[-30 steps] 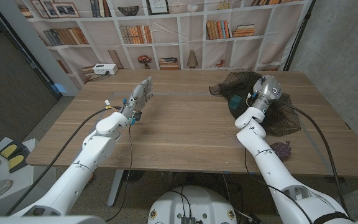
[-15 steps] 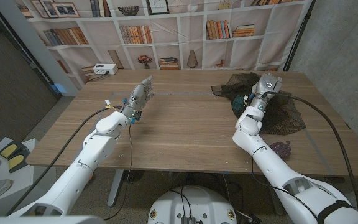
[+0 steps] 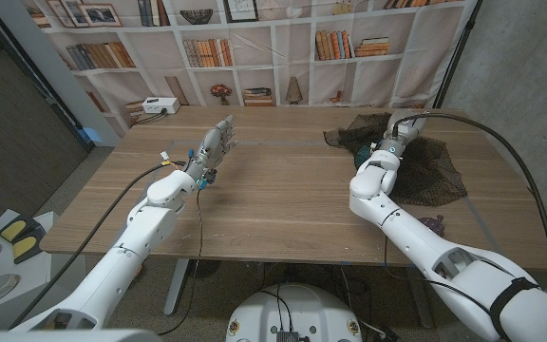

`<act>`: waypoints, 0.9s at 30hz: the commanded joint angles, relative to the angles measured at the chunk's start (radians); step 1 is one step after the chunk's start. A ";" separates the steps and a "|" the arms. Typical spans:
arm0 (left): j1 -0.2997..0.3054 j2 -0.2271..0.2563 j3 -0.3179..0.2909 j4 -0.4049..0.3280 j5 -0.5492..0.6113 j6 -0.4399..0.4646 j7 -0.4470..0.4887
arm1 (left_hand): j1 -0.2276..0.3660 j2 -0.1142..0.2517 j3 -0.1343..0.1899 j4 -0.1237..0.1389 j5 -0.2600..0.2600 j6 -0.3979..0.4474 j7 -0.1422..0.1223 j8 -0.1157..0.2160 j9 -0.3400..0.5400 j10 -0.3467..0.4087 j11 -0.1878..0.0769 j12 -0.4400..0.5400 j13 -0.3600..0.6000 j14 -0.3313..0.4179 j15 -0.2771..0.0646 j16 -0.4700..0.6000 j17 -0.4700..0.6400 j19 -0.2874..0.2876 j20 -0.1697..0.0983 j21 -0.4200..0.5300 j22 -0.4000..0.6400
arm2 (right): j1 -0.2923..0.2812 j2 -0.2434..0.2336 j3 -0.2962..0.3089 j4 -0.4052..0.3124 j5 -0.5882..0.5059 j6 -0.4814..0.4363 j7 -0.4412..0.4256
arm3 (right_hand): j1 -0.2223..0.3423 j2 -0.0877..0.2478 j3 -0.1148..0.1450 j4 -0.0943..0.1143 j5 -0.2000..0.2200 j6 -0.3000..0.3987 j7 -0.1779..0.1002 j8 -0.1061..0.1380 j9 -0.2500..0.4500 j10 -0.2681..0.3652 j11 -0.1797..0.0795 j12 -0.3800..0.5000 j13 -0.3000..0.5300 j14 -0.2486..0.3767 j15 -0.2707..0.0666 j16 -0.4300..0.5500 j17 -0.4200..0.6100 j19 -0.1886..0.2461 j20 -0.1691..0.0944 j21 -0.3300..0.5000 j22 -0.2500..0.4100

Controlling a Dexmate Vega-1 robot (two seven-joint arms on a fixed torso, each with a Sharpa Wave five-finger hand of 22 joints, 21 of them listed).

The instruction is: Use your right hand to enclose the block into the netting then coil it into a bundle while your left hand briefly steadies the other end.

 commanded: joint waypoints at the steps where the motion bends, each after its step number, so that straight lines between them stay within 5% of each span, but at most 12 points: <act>1: -0.005 0.002 0.002 0.008 0.006 -0.007 -0.005 | 0.003 -0.011 -0.003 -0.002 0.006 -0.051 -0.005 0.002 0.006 -0.074 -0.001 -0.001 0.005 -0.011 -0.005 -0.003 0.003 -0.001 0.005 0.005 0.002 | 0.081 -0.118 -0.156 -0.045 -0.120 -0.034 0.545 | -0.032 -0.018 0.003 0.001 0.012 -0.096 -0.086 -0.069 -0.013 -0.073 0.014 -0.064 -0.027 -0.048 -0.106 -0.051 -0.012 -0.011 0.006 0.014 -0.004; 7: -0.009 0.002 0.003 0.014 0.006 -0.012 -0.013 | 0.006 -0.017 -0.005 -0.006 0.006 -0.055 -0.006 0.001 0.006 -0.076 -0.001 -0.001 0.005 -0.012 -0.005 -0.003 0.003 -0.001 0.004 0.005 0.002 | 0.095 -0.116 -0.178 -0.029 -0.160 -0.050 0.579 | -0.120 -0.079 -0.026 0.017 0.054 -0.452 -0.119 -0.283 -0.023 -0.310 0.024 -0.208 -0.057 -0.180 -0.074 -0.128 -0.030 -0.072 0.025 0.005 -0.009; 9: -0.011 0.002 0.004 0.016 0.008 -0.014 -0.014 | 0.007 -0.019 -0.006 -0.008 0.006 -0.057 -0.007 0.000 0.006 -0.078 -0.001 -0.002 0.005 -0.013 -0.006 -0.004 0.003 -0.002 0.005 0.005 0.002 | 0.110 -0.110 -0.195 -0.006 -0.186 -0.061 0.617 | -0.159 -0.097 -0.049 0.028 0.078 -0.589 -0.100 -0.343 -0.019 -0.412 0.037 -0.260 -0.057 -0.256 -0.051 -0.149 -0.025 -0.109 0.034 -0.006 -0.009; 10: -0.011 0.002 0.004 0.018 0.006 -0.016 -0.018 | 0.008 -0.020 -0.006 -0.008 0.006 -0.058 -0.007 0.000 0.006 -0.079 -0.001 -0.002 0.005 -0.013 -0.006 -0.004 0.003 -0.002 0.005 0.005 0.002 | 0.118 -0.110 -0.203 0.002 -0.199 -0.062 0.644 | -0.169 -0.103 -0.057 0.031 0.086 -0.648 -0.089 -0.355 -0.018 -0.448 0.041 -0.276 -0.056 -0.276 -0.048 -0.153 -0.023 -0.116 0.036 -0.008 -0.009; 13: -0.011 0.001 0.004 0.021 0.007 -0.024 -0.020 | 0.009 -0.023 -0.007 -0.011 0.006 -0.061 -0.008 -0.001 0.006 -0.081 -0.002 -0.002 0.005 -0.015 -0.005 -0.004 0.003 -0.004 0.006 0.004 0.002 | 0.132 -0.105 -0.217 0.027 -0.222 -0.067 0.684 | -0.194 -0.114 -0.091 0.038 0.107 -0.872 -0.045 -0.364 -0.016 -0.573 0.070 -0.313 -0.048 -0.375 -0.014 -0.167 -0.011 -0.189 0.038 -0.034 -0.007; 19: -0.007 0.001 0.001 0.024 0.004 -0.030 -0.022 | 0.010 -0.028 -0.009 -0.014 0.005 -0.063 -0.008 -0.001 0.006 -0.081 -0.002 -0.002 0.005 -0.014 -0.005 -0.004 0.003 -0.005 0.006 0.004 0.002 | 0.166 -0.091 -0.240 0.087 -0.256 -0.065 0.773 | -0.194 -0.111 -0.124 0.037 0.114 -1.035 -0.017 -0.359 -0.015 -0.701 0.100 -0.328 -0.041 -0.472 -0.001 -0.174 0.002 -0.246 0.034 -0.053 -0.003; 22: -0.006 0.000 0.001 0.025 0.004 -0.032 -0.023 | 0.011 -0.030 -0.010 -0.015 0.005 -0.062 -0.008 0.000 0.006 -0.082 -0.003 -0.002 0.005 -0.014 -0.006 -0.004 0.003 -0.005 0.007 0.004 0.002 | 0.163 -0.088 -0.234 0.099 -0.243 -0.057 0.738 | -0.183 -0.112 -0.129 0.030 0.114 -1.036 -0.025 -0.348 -0.014 -0.711 0.096 -0.322 -0.040 -0.484 -0.006 -0.172 0.002 -0.248 0.023 -0.053 -0.002; 25: -0.003 0.001 -0.001 0.022 0.004 -0.032 -0.021 | 0.011 -0.032 -0.011 -0.016 0.005 -0.062 -0.008 0.000 0.006 -0.082 -0.003 -0.002 0.005 -0.014 -0.006 -0.003 0.003 -0.005 0.007 0.004 0.002 | 0.152 -0.095 -0.228 0.090 -0.226 -0.044 0.703 | -0.085 -0.079 -0.107 -0.013 0.135 -0.907 -0.031 -0.302 -0.012 -0.636 0.074 -0.277 -0.035 -0.432 -0.027 -0.143 -0.002 -0.180 0.009 -0.020 0.000; 27: -0.002 0.001 -0.001 0.021 0.003 -0.031 -0.021 | 0.012 -0.034 -0.012 -0.017 0.005 -0.063 -0.009 0.000 0.006 -0.083 -0.003 -0.002 0.005 -0.014 -0.006 -0.003 0.003 -0.005 0.008 0.004 0.002 | 0.167 -0.107 -0.241 0.087 -0.234 -0.024 0.782 | -0.072 -0.087 -0.113 -0.017 0.141 -0.861 -0.042 -0.292 -0.011 -0.616 0.046 -0.265 -0.033 -0.426 -0.044 -0.145 -0.007 -0.172 -0.010 -0.015 -0.001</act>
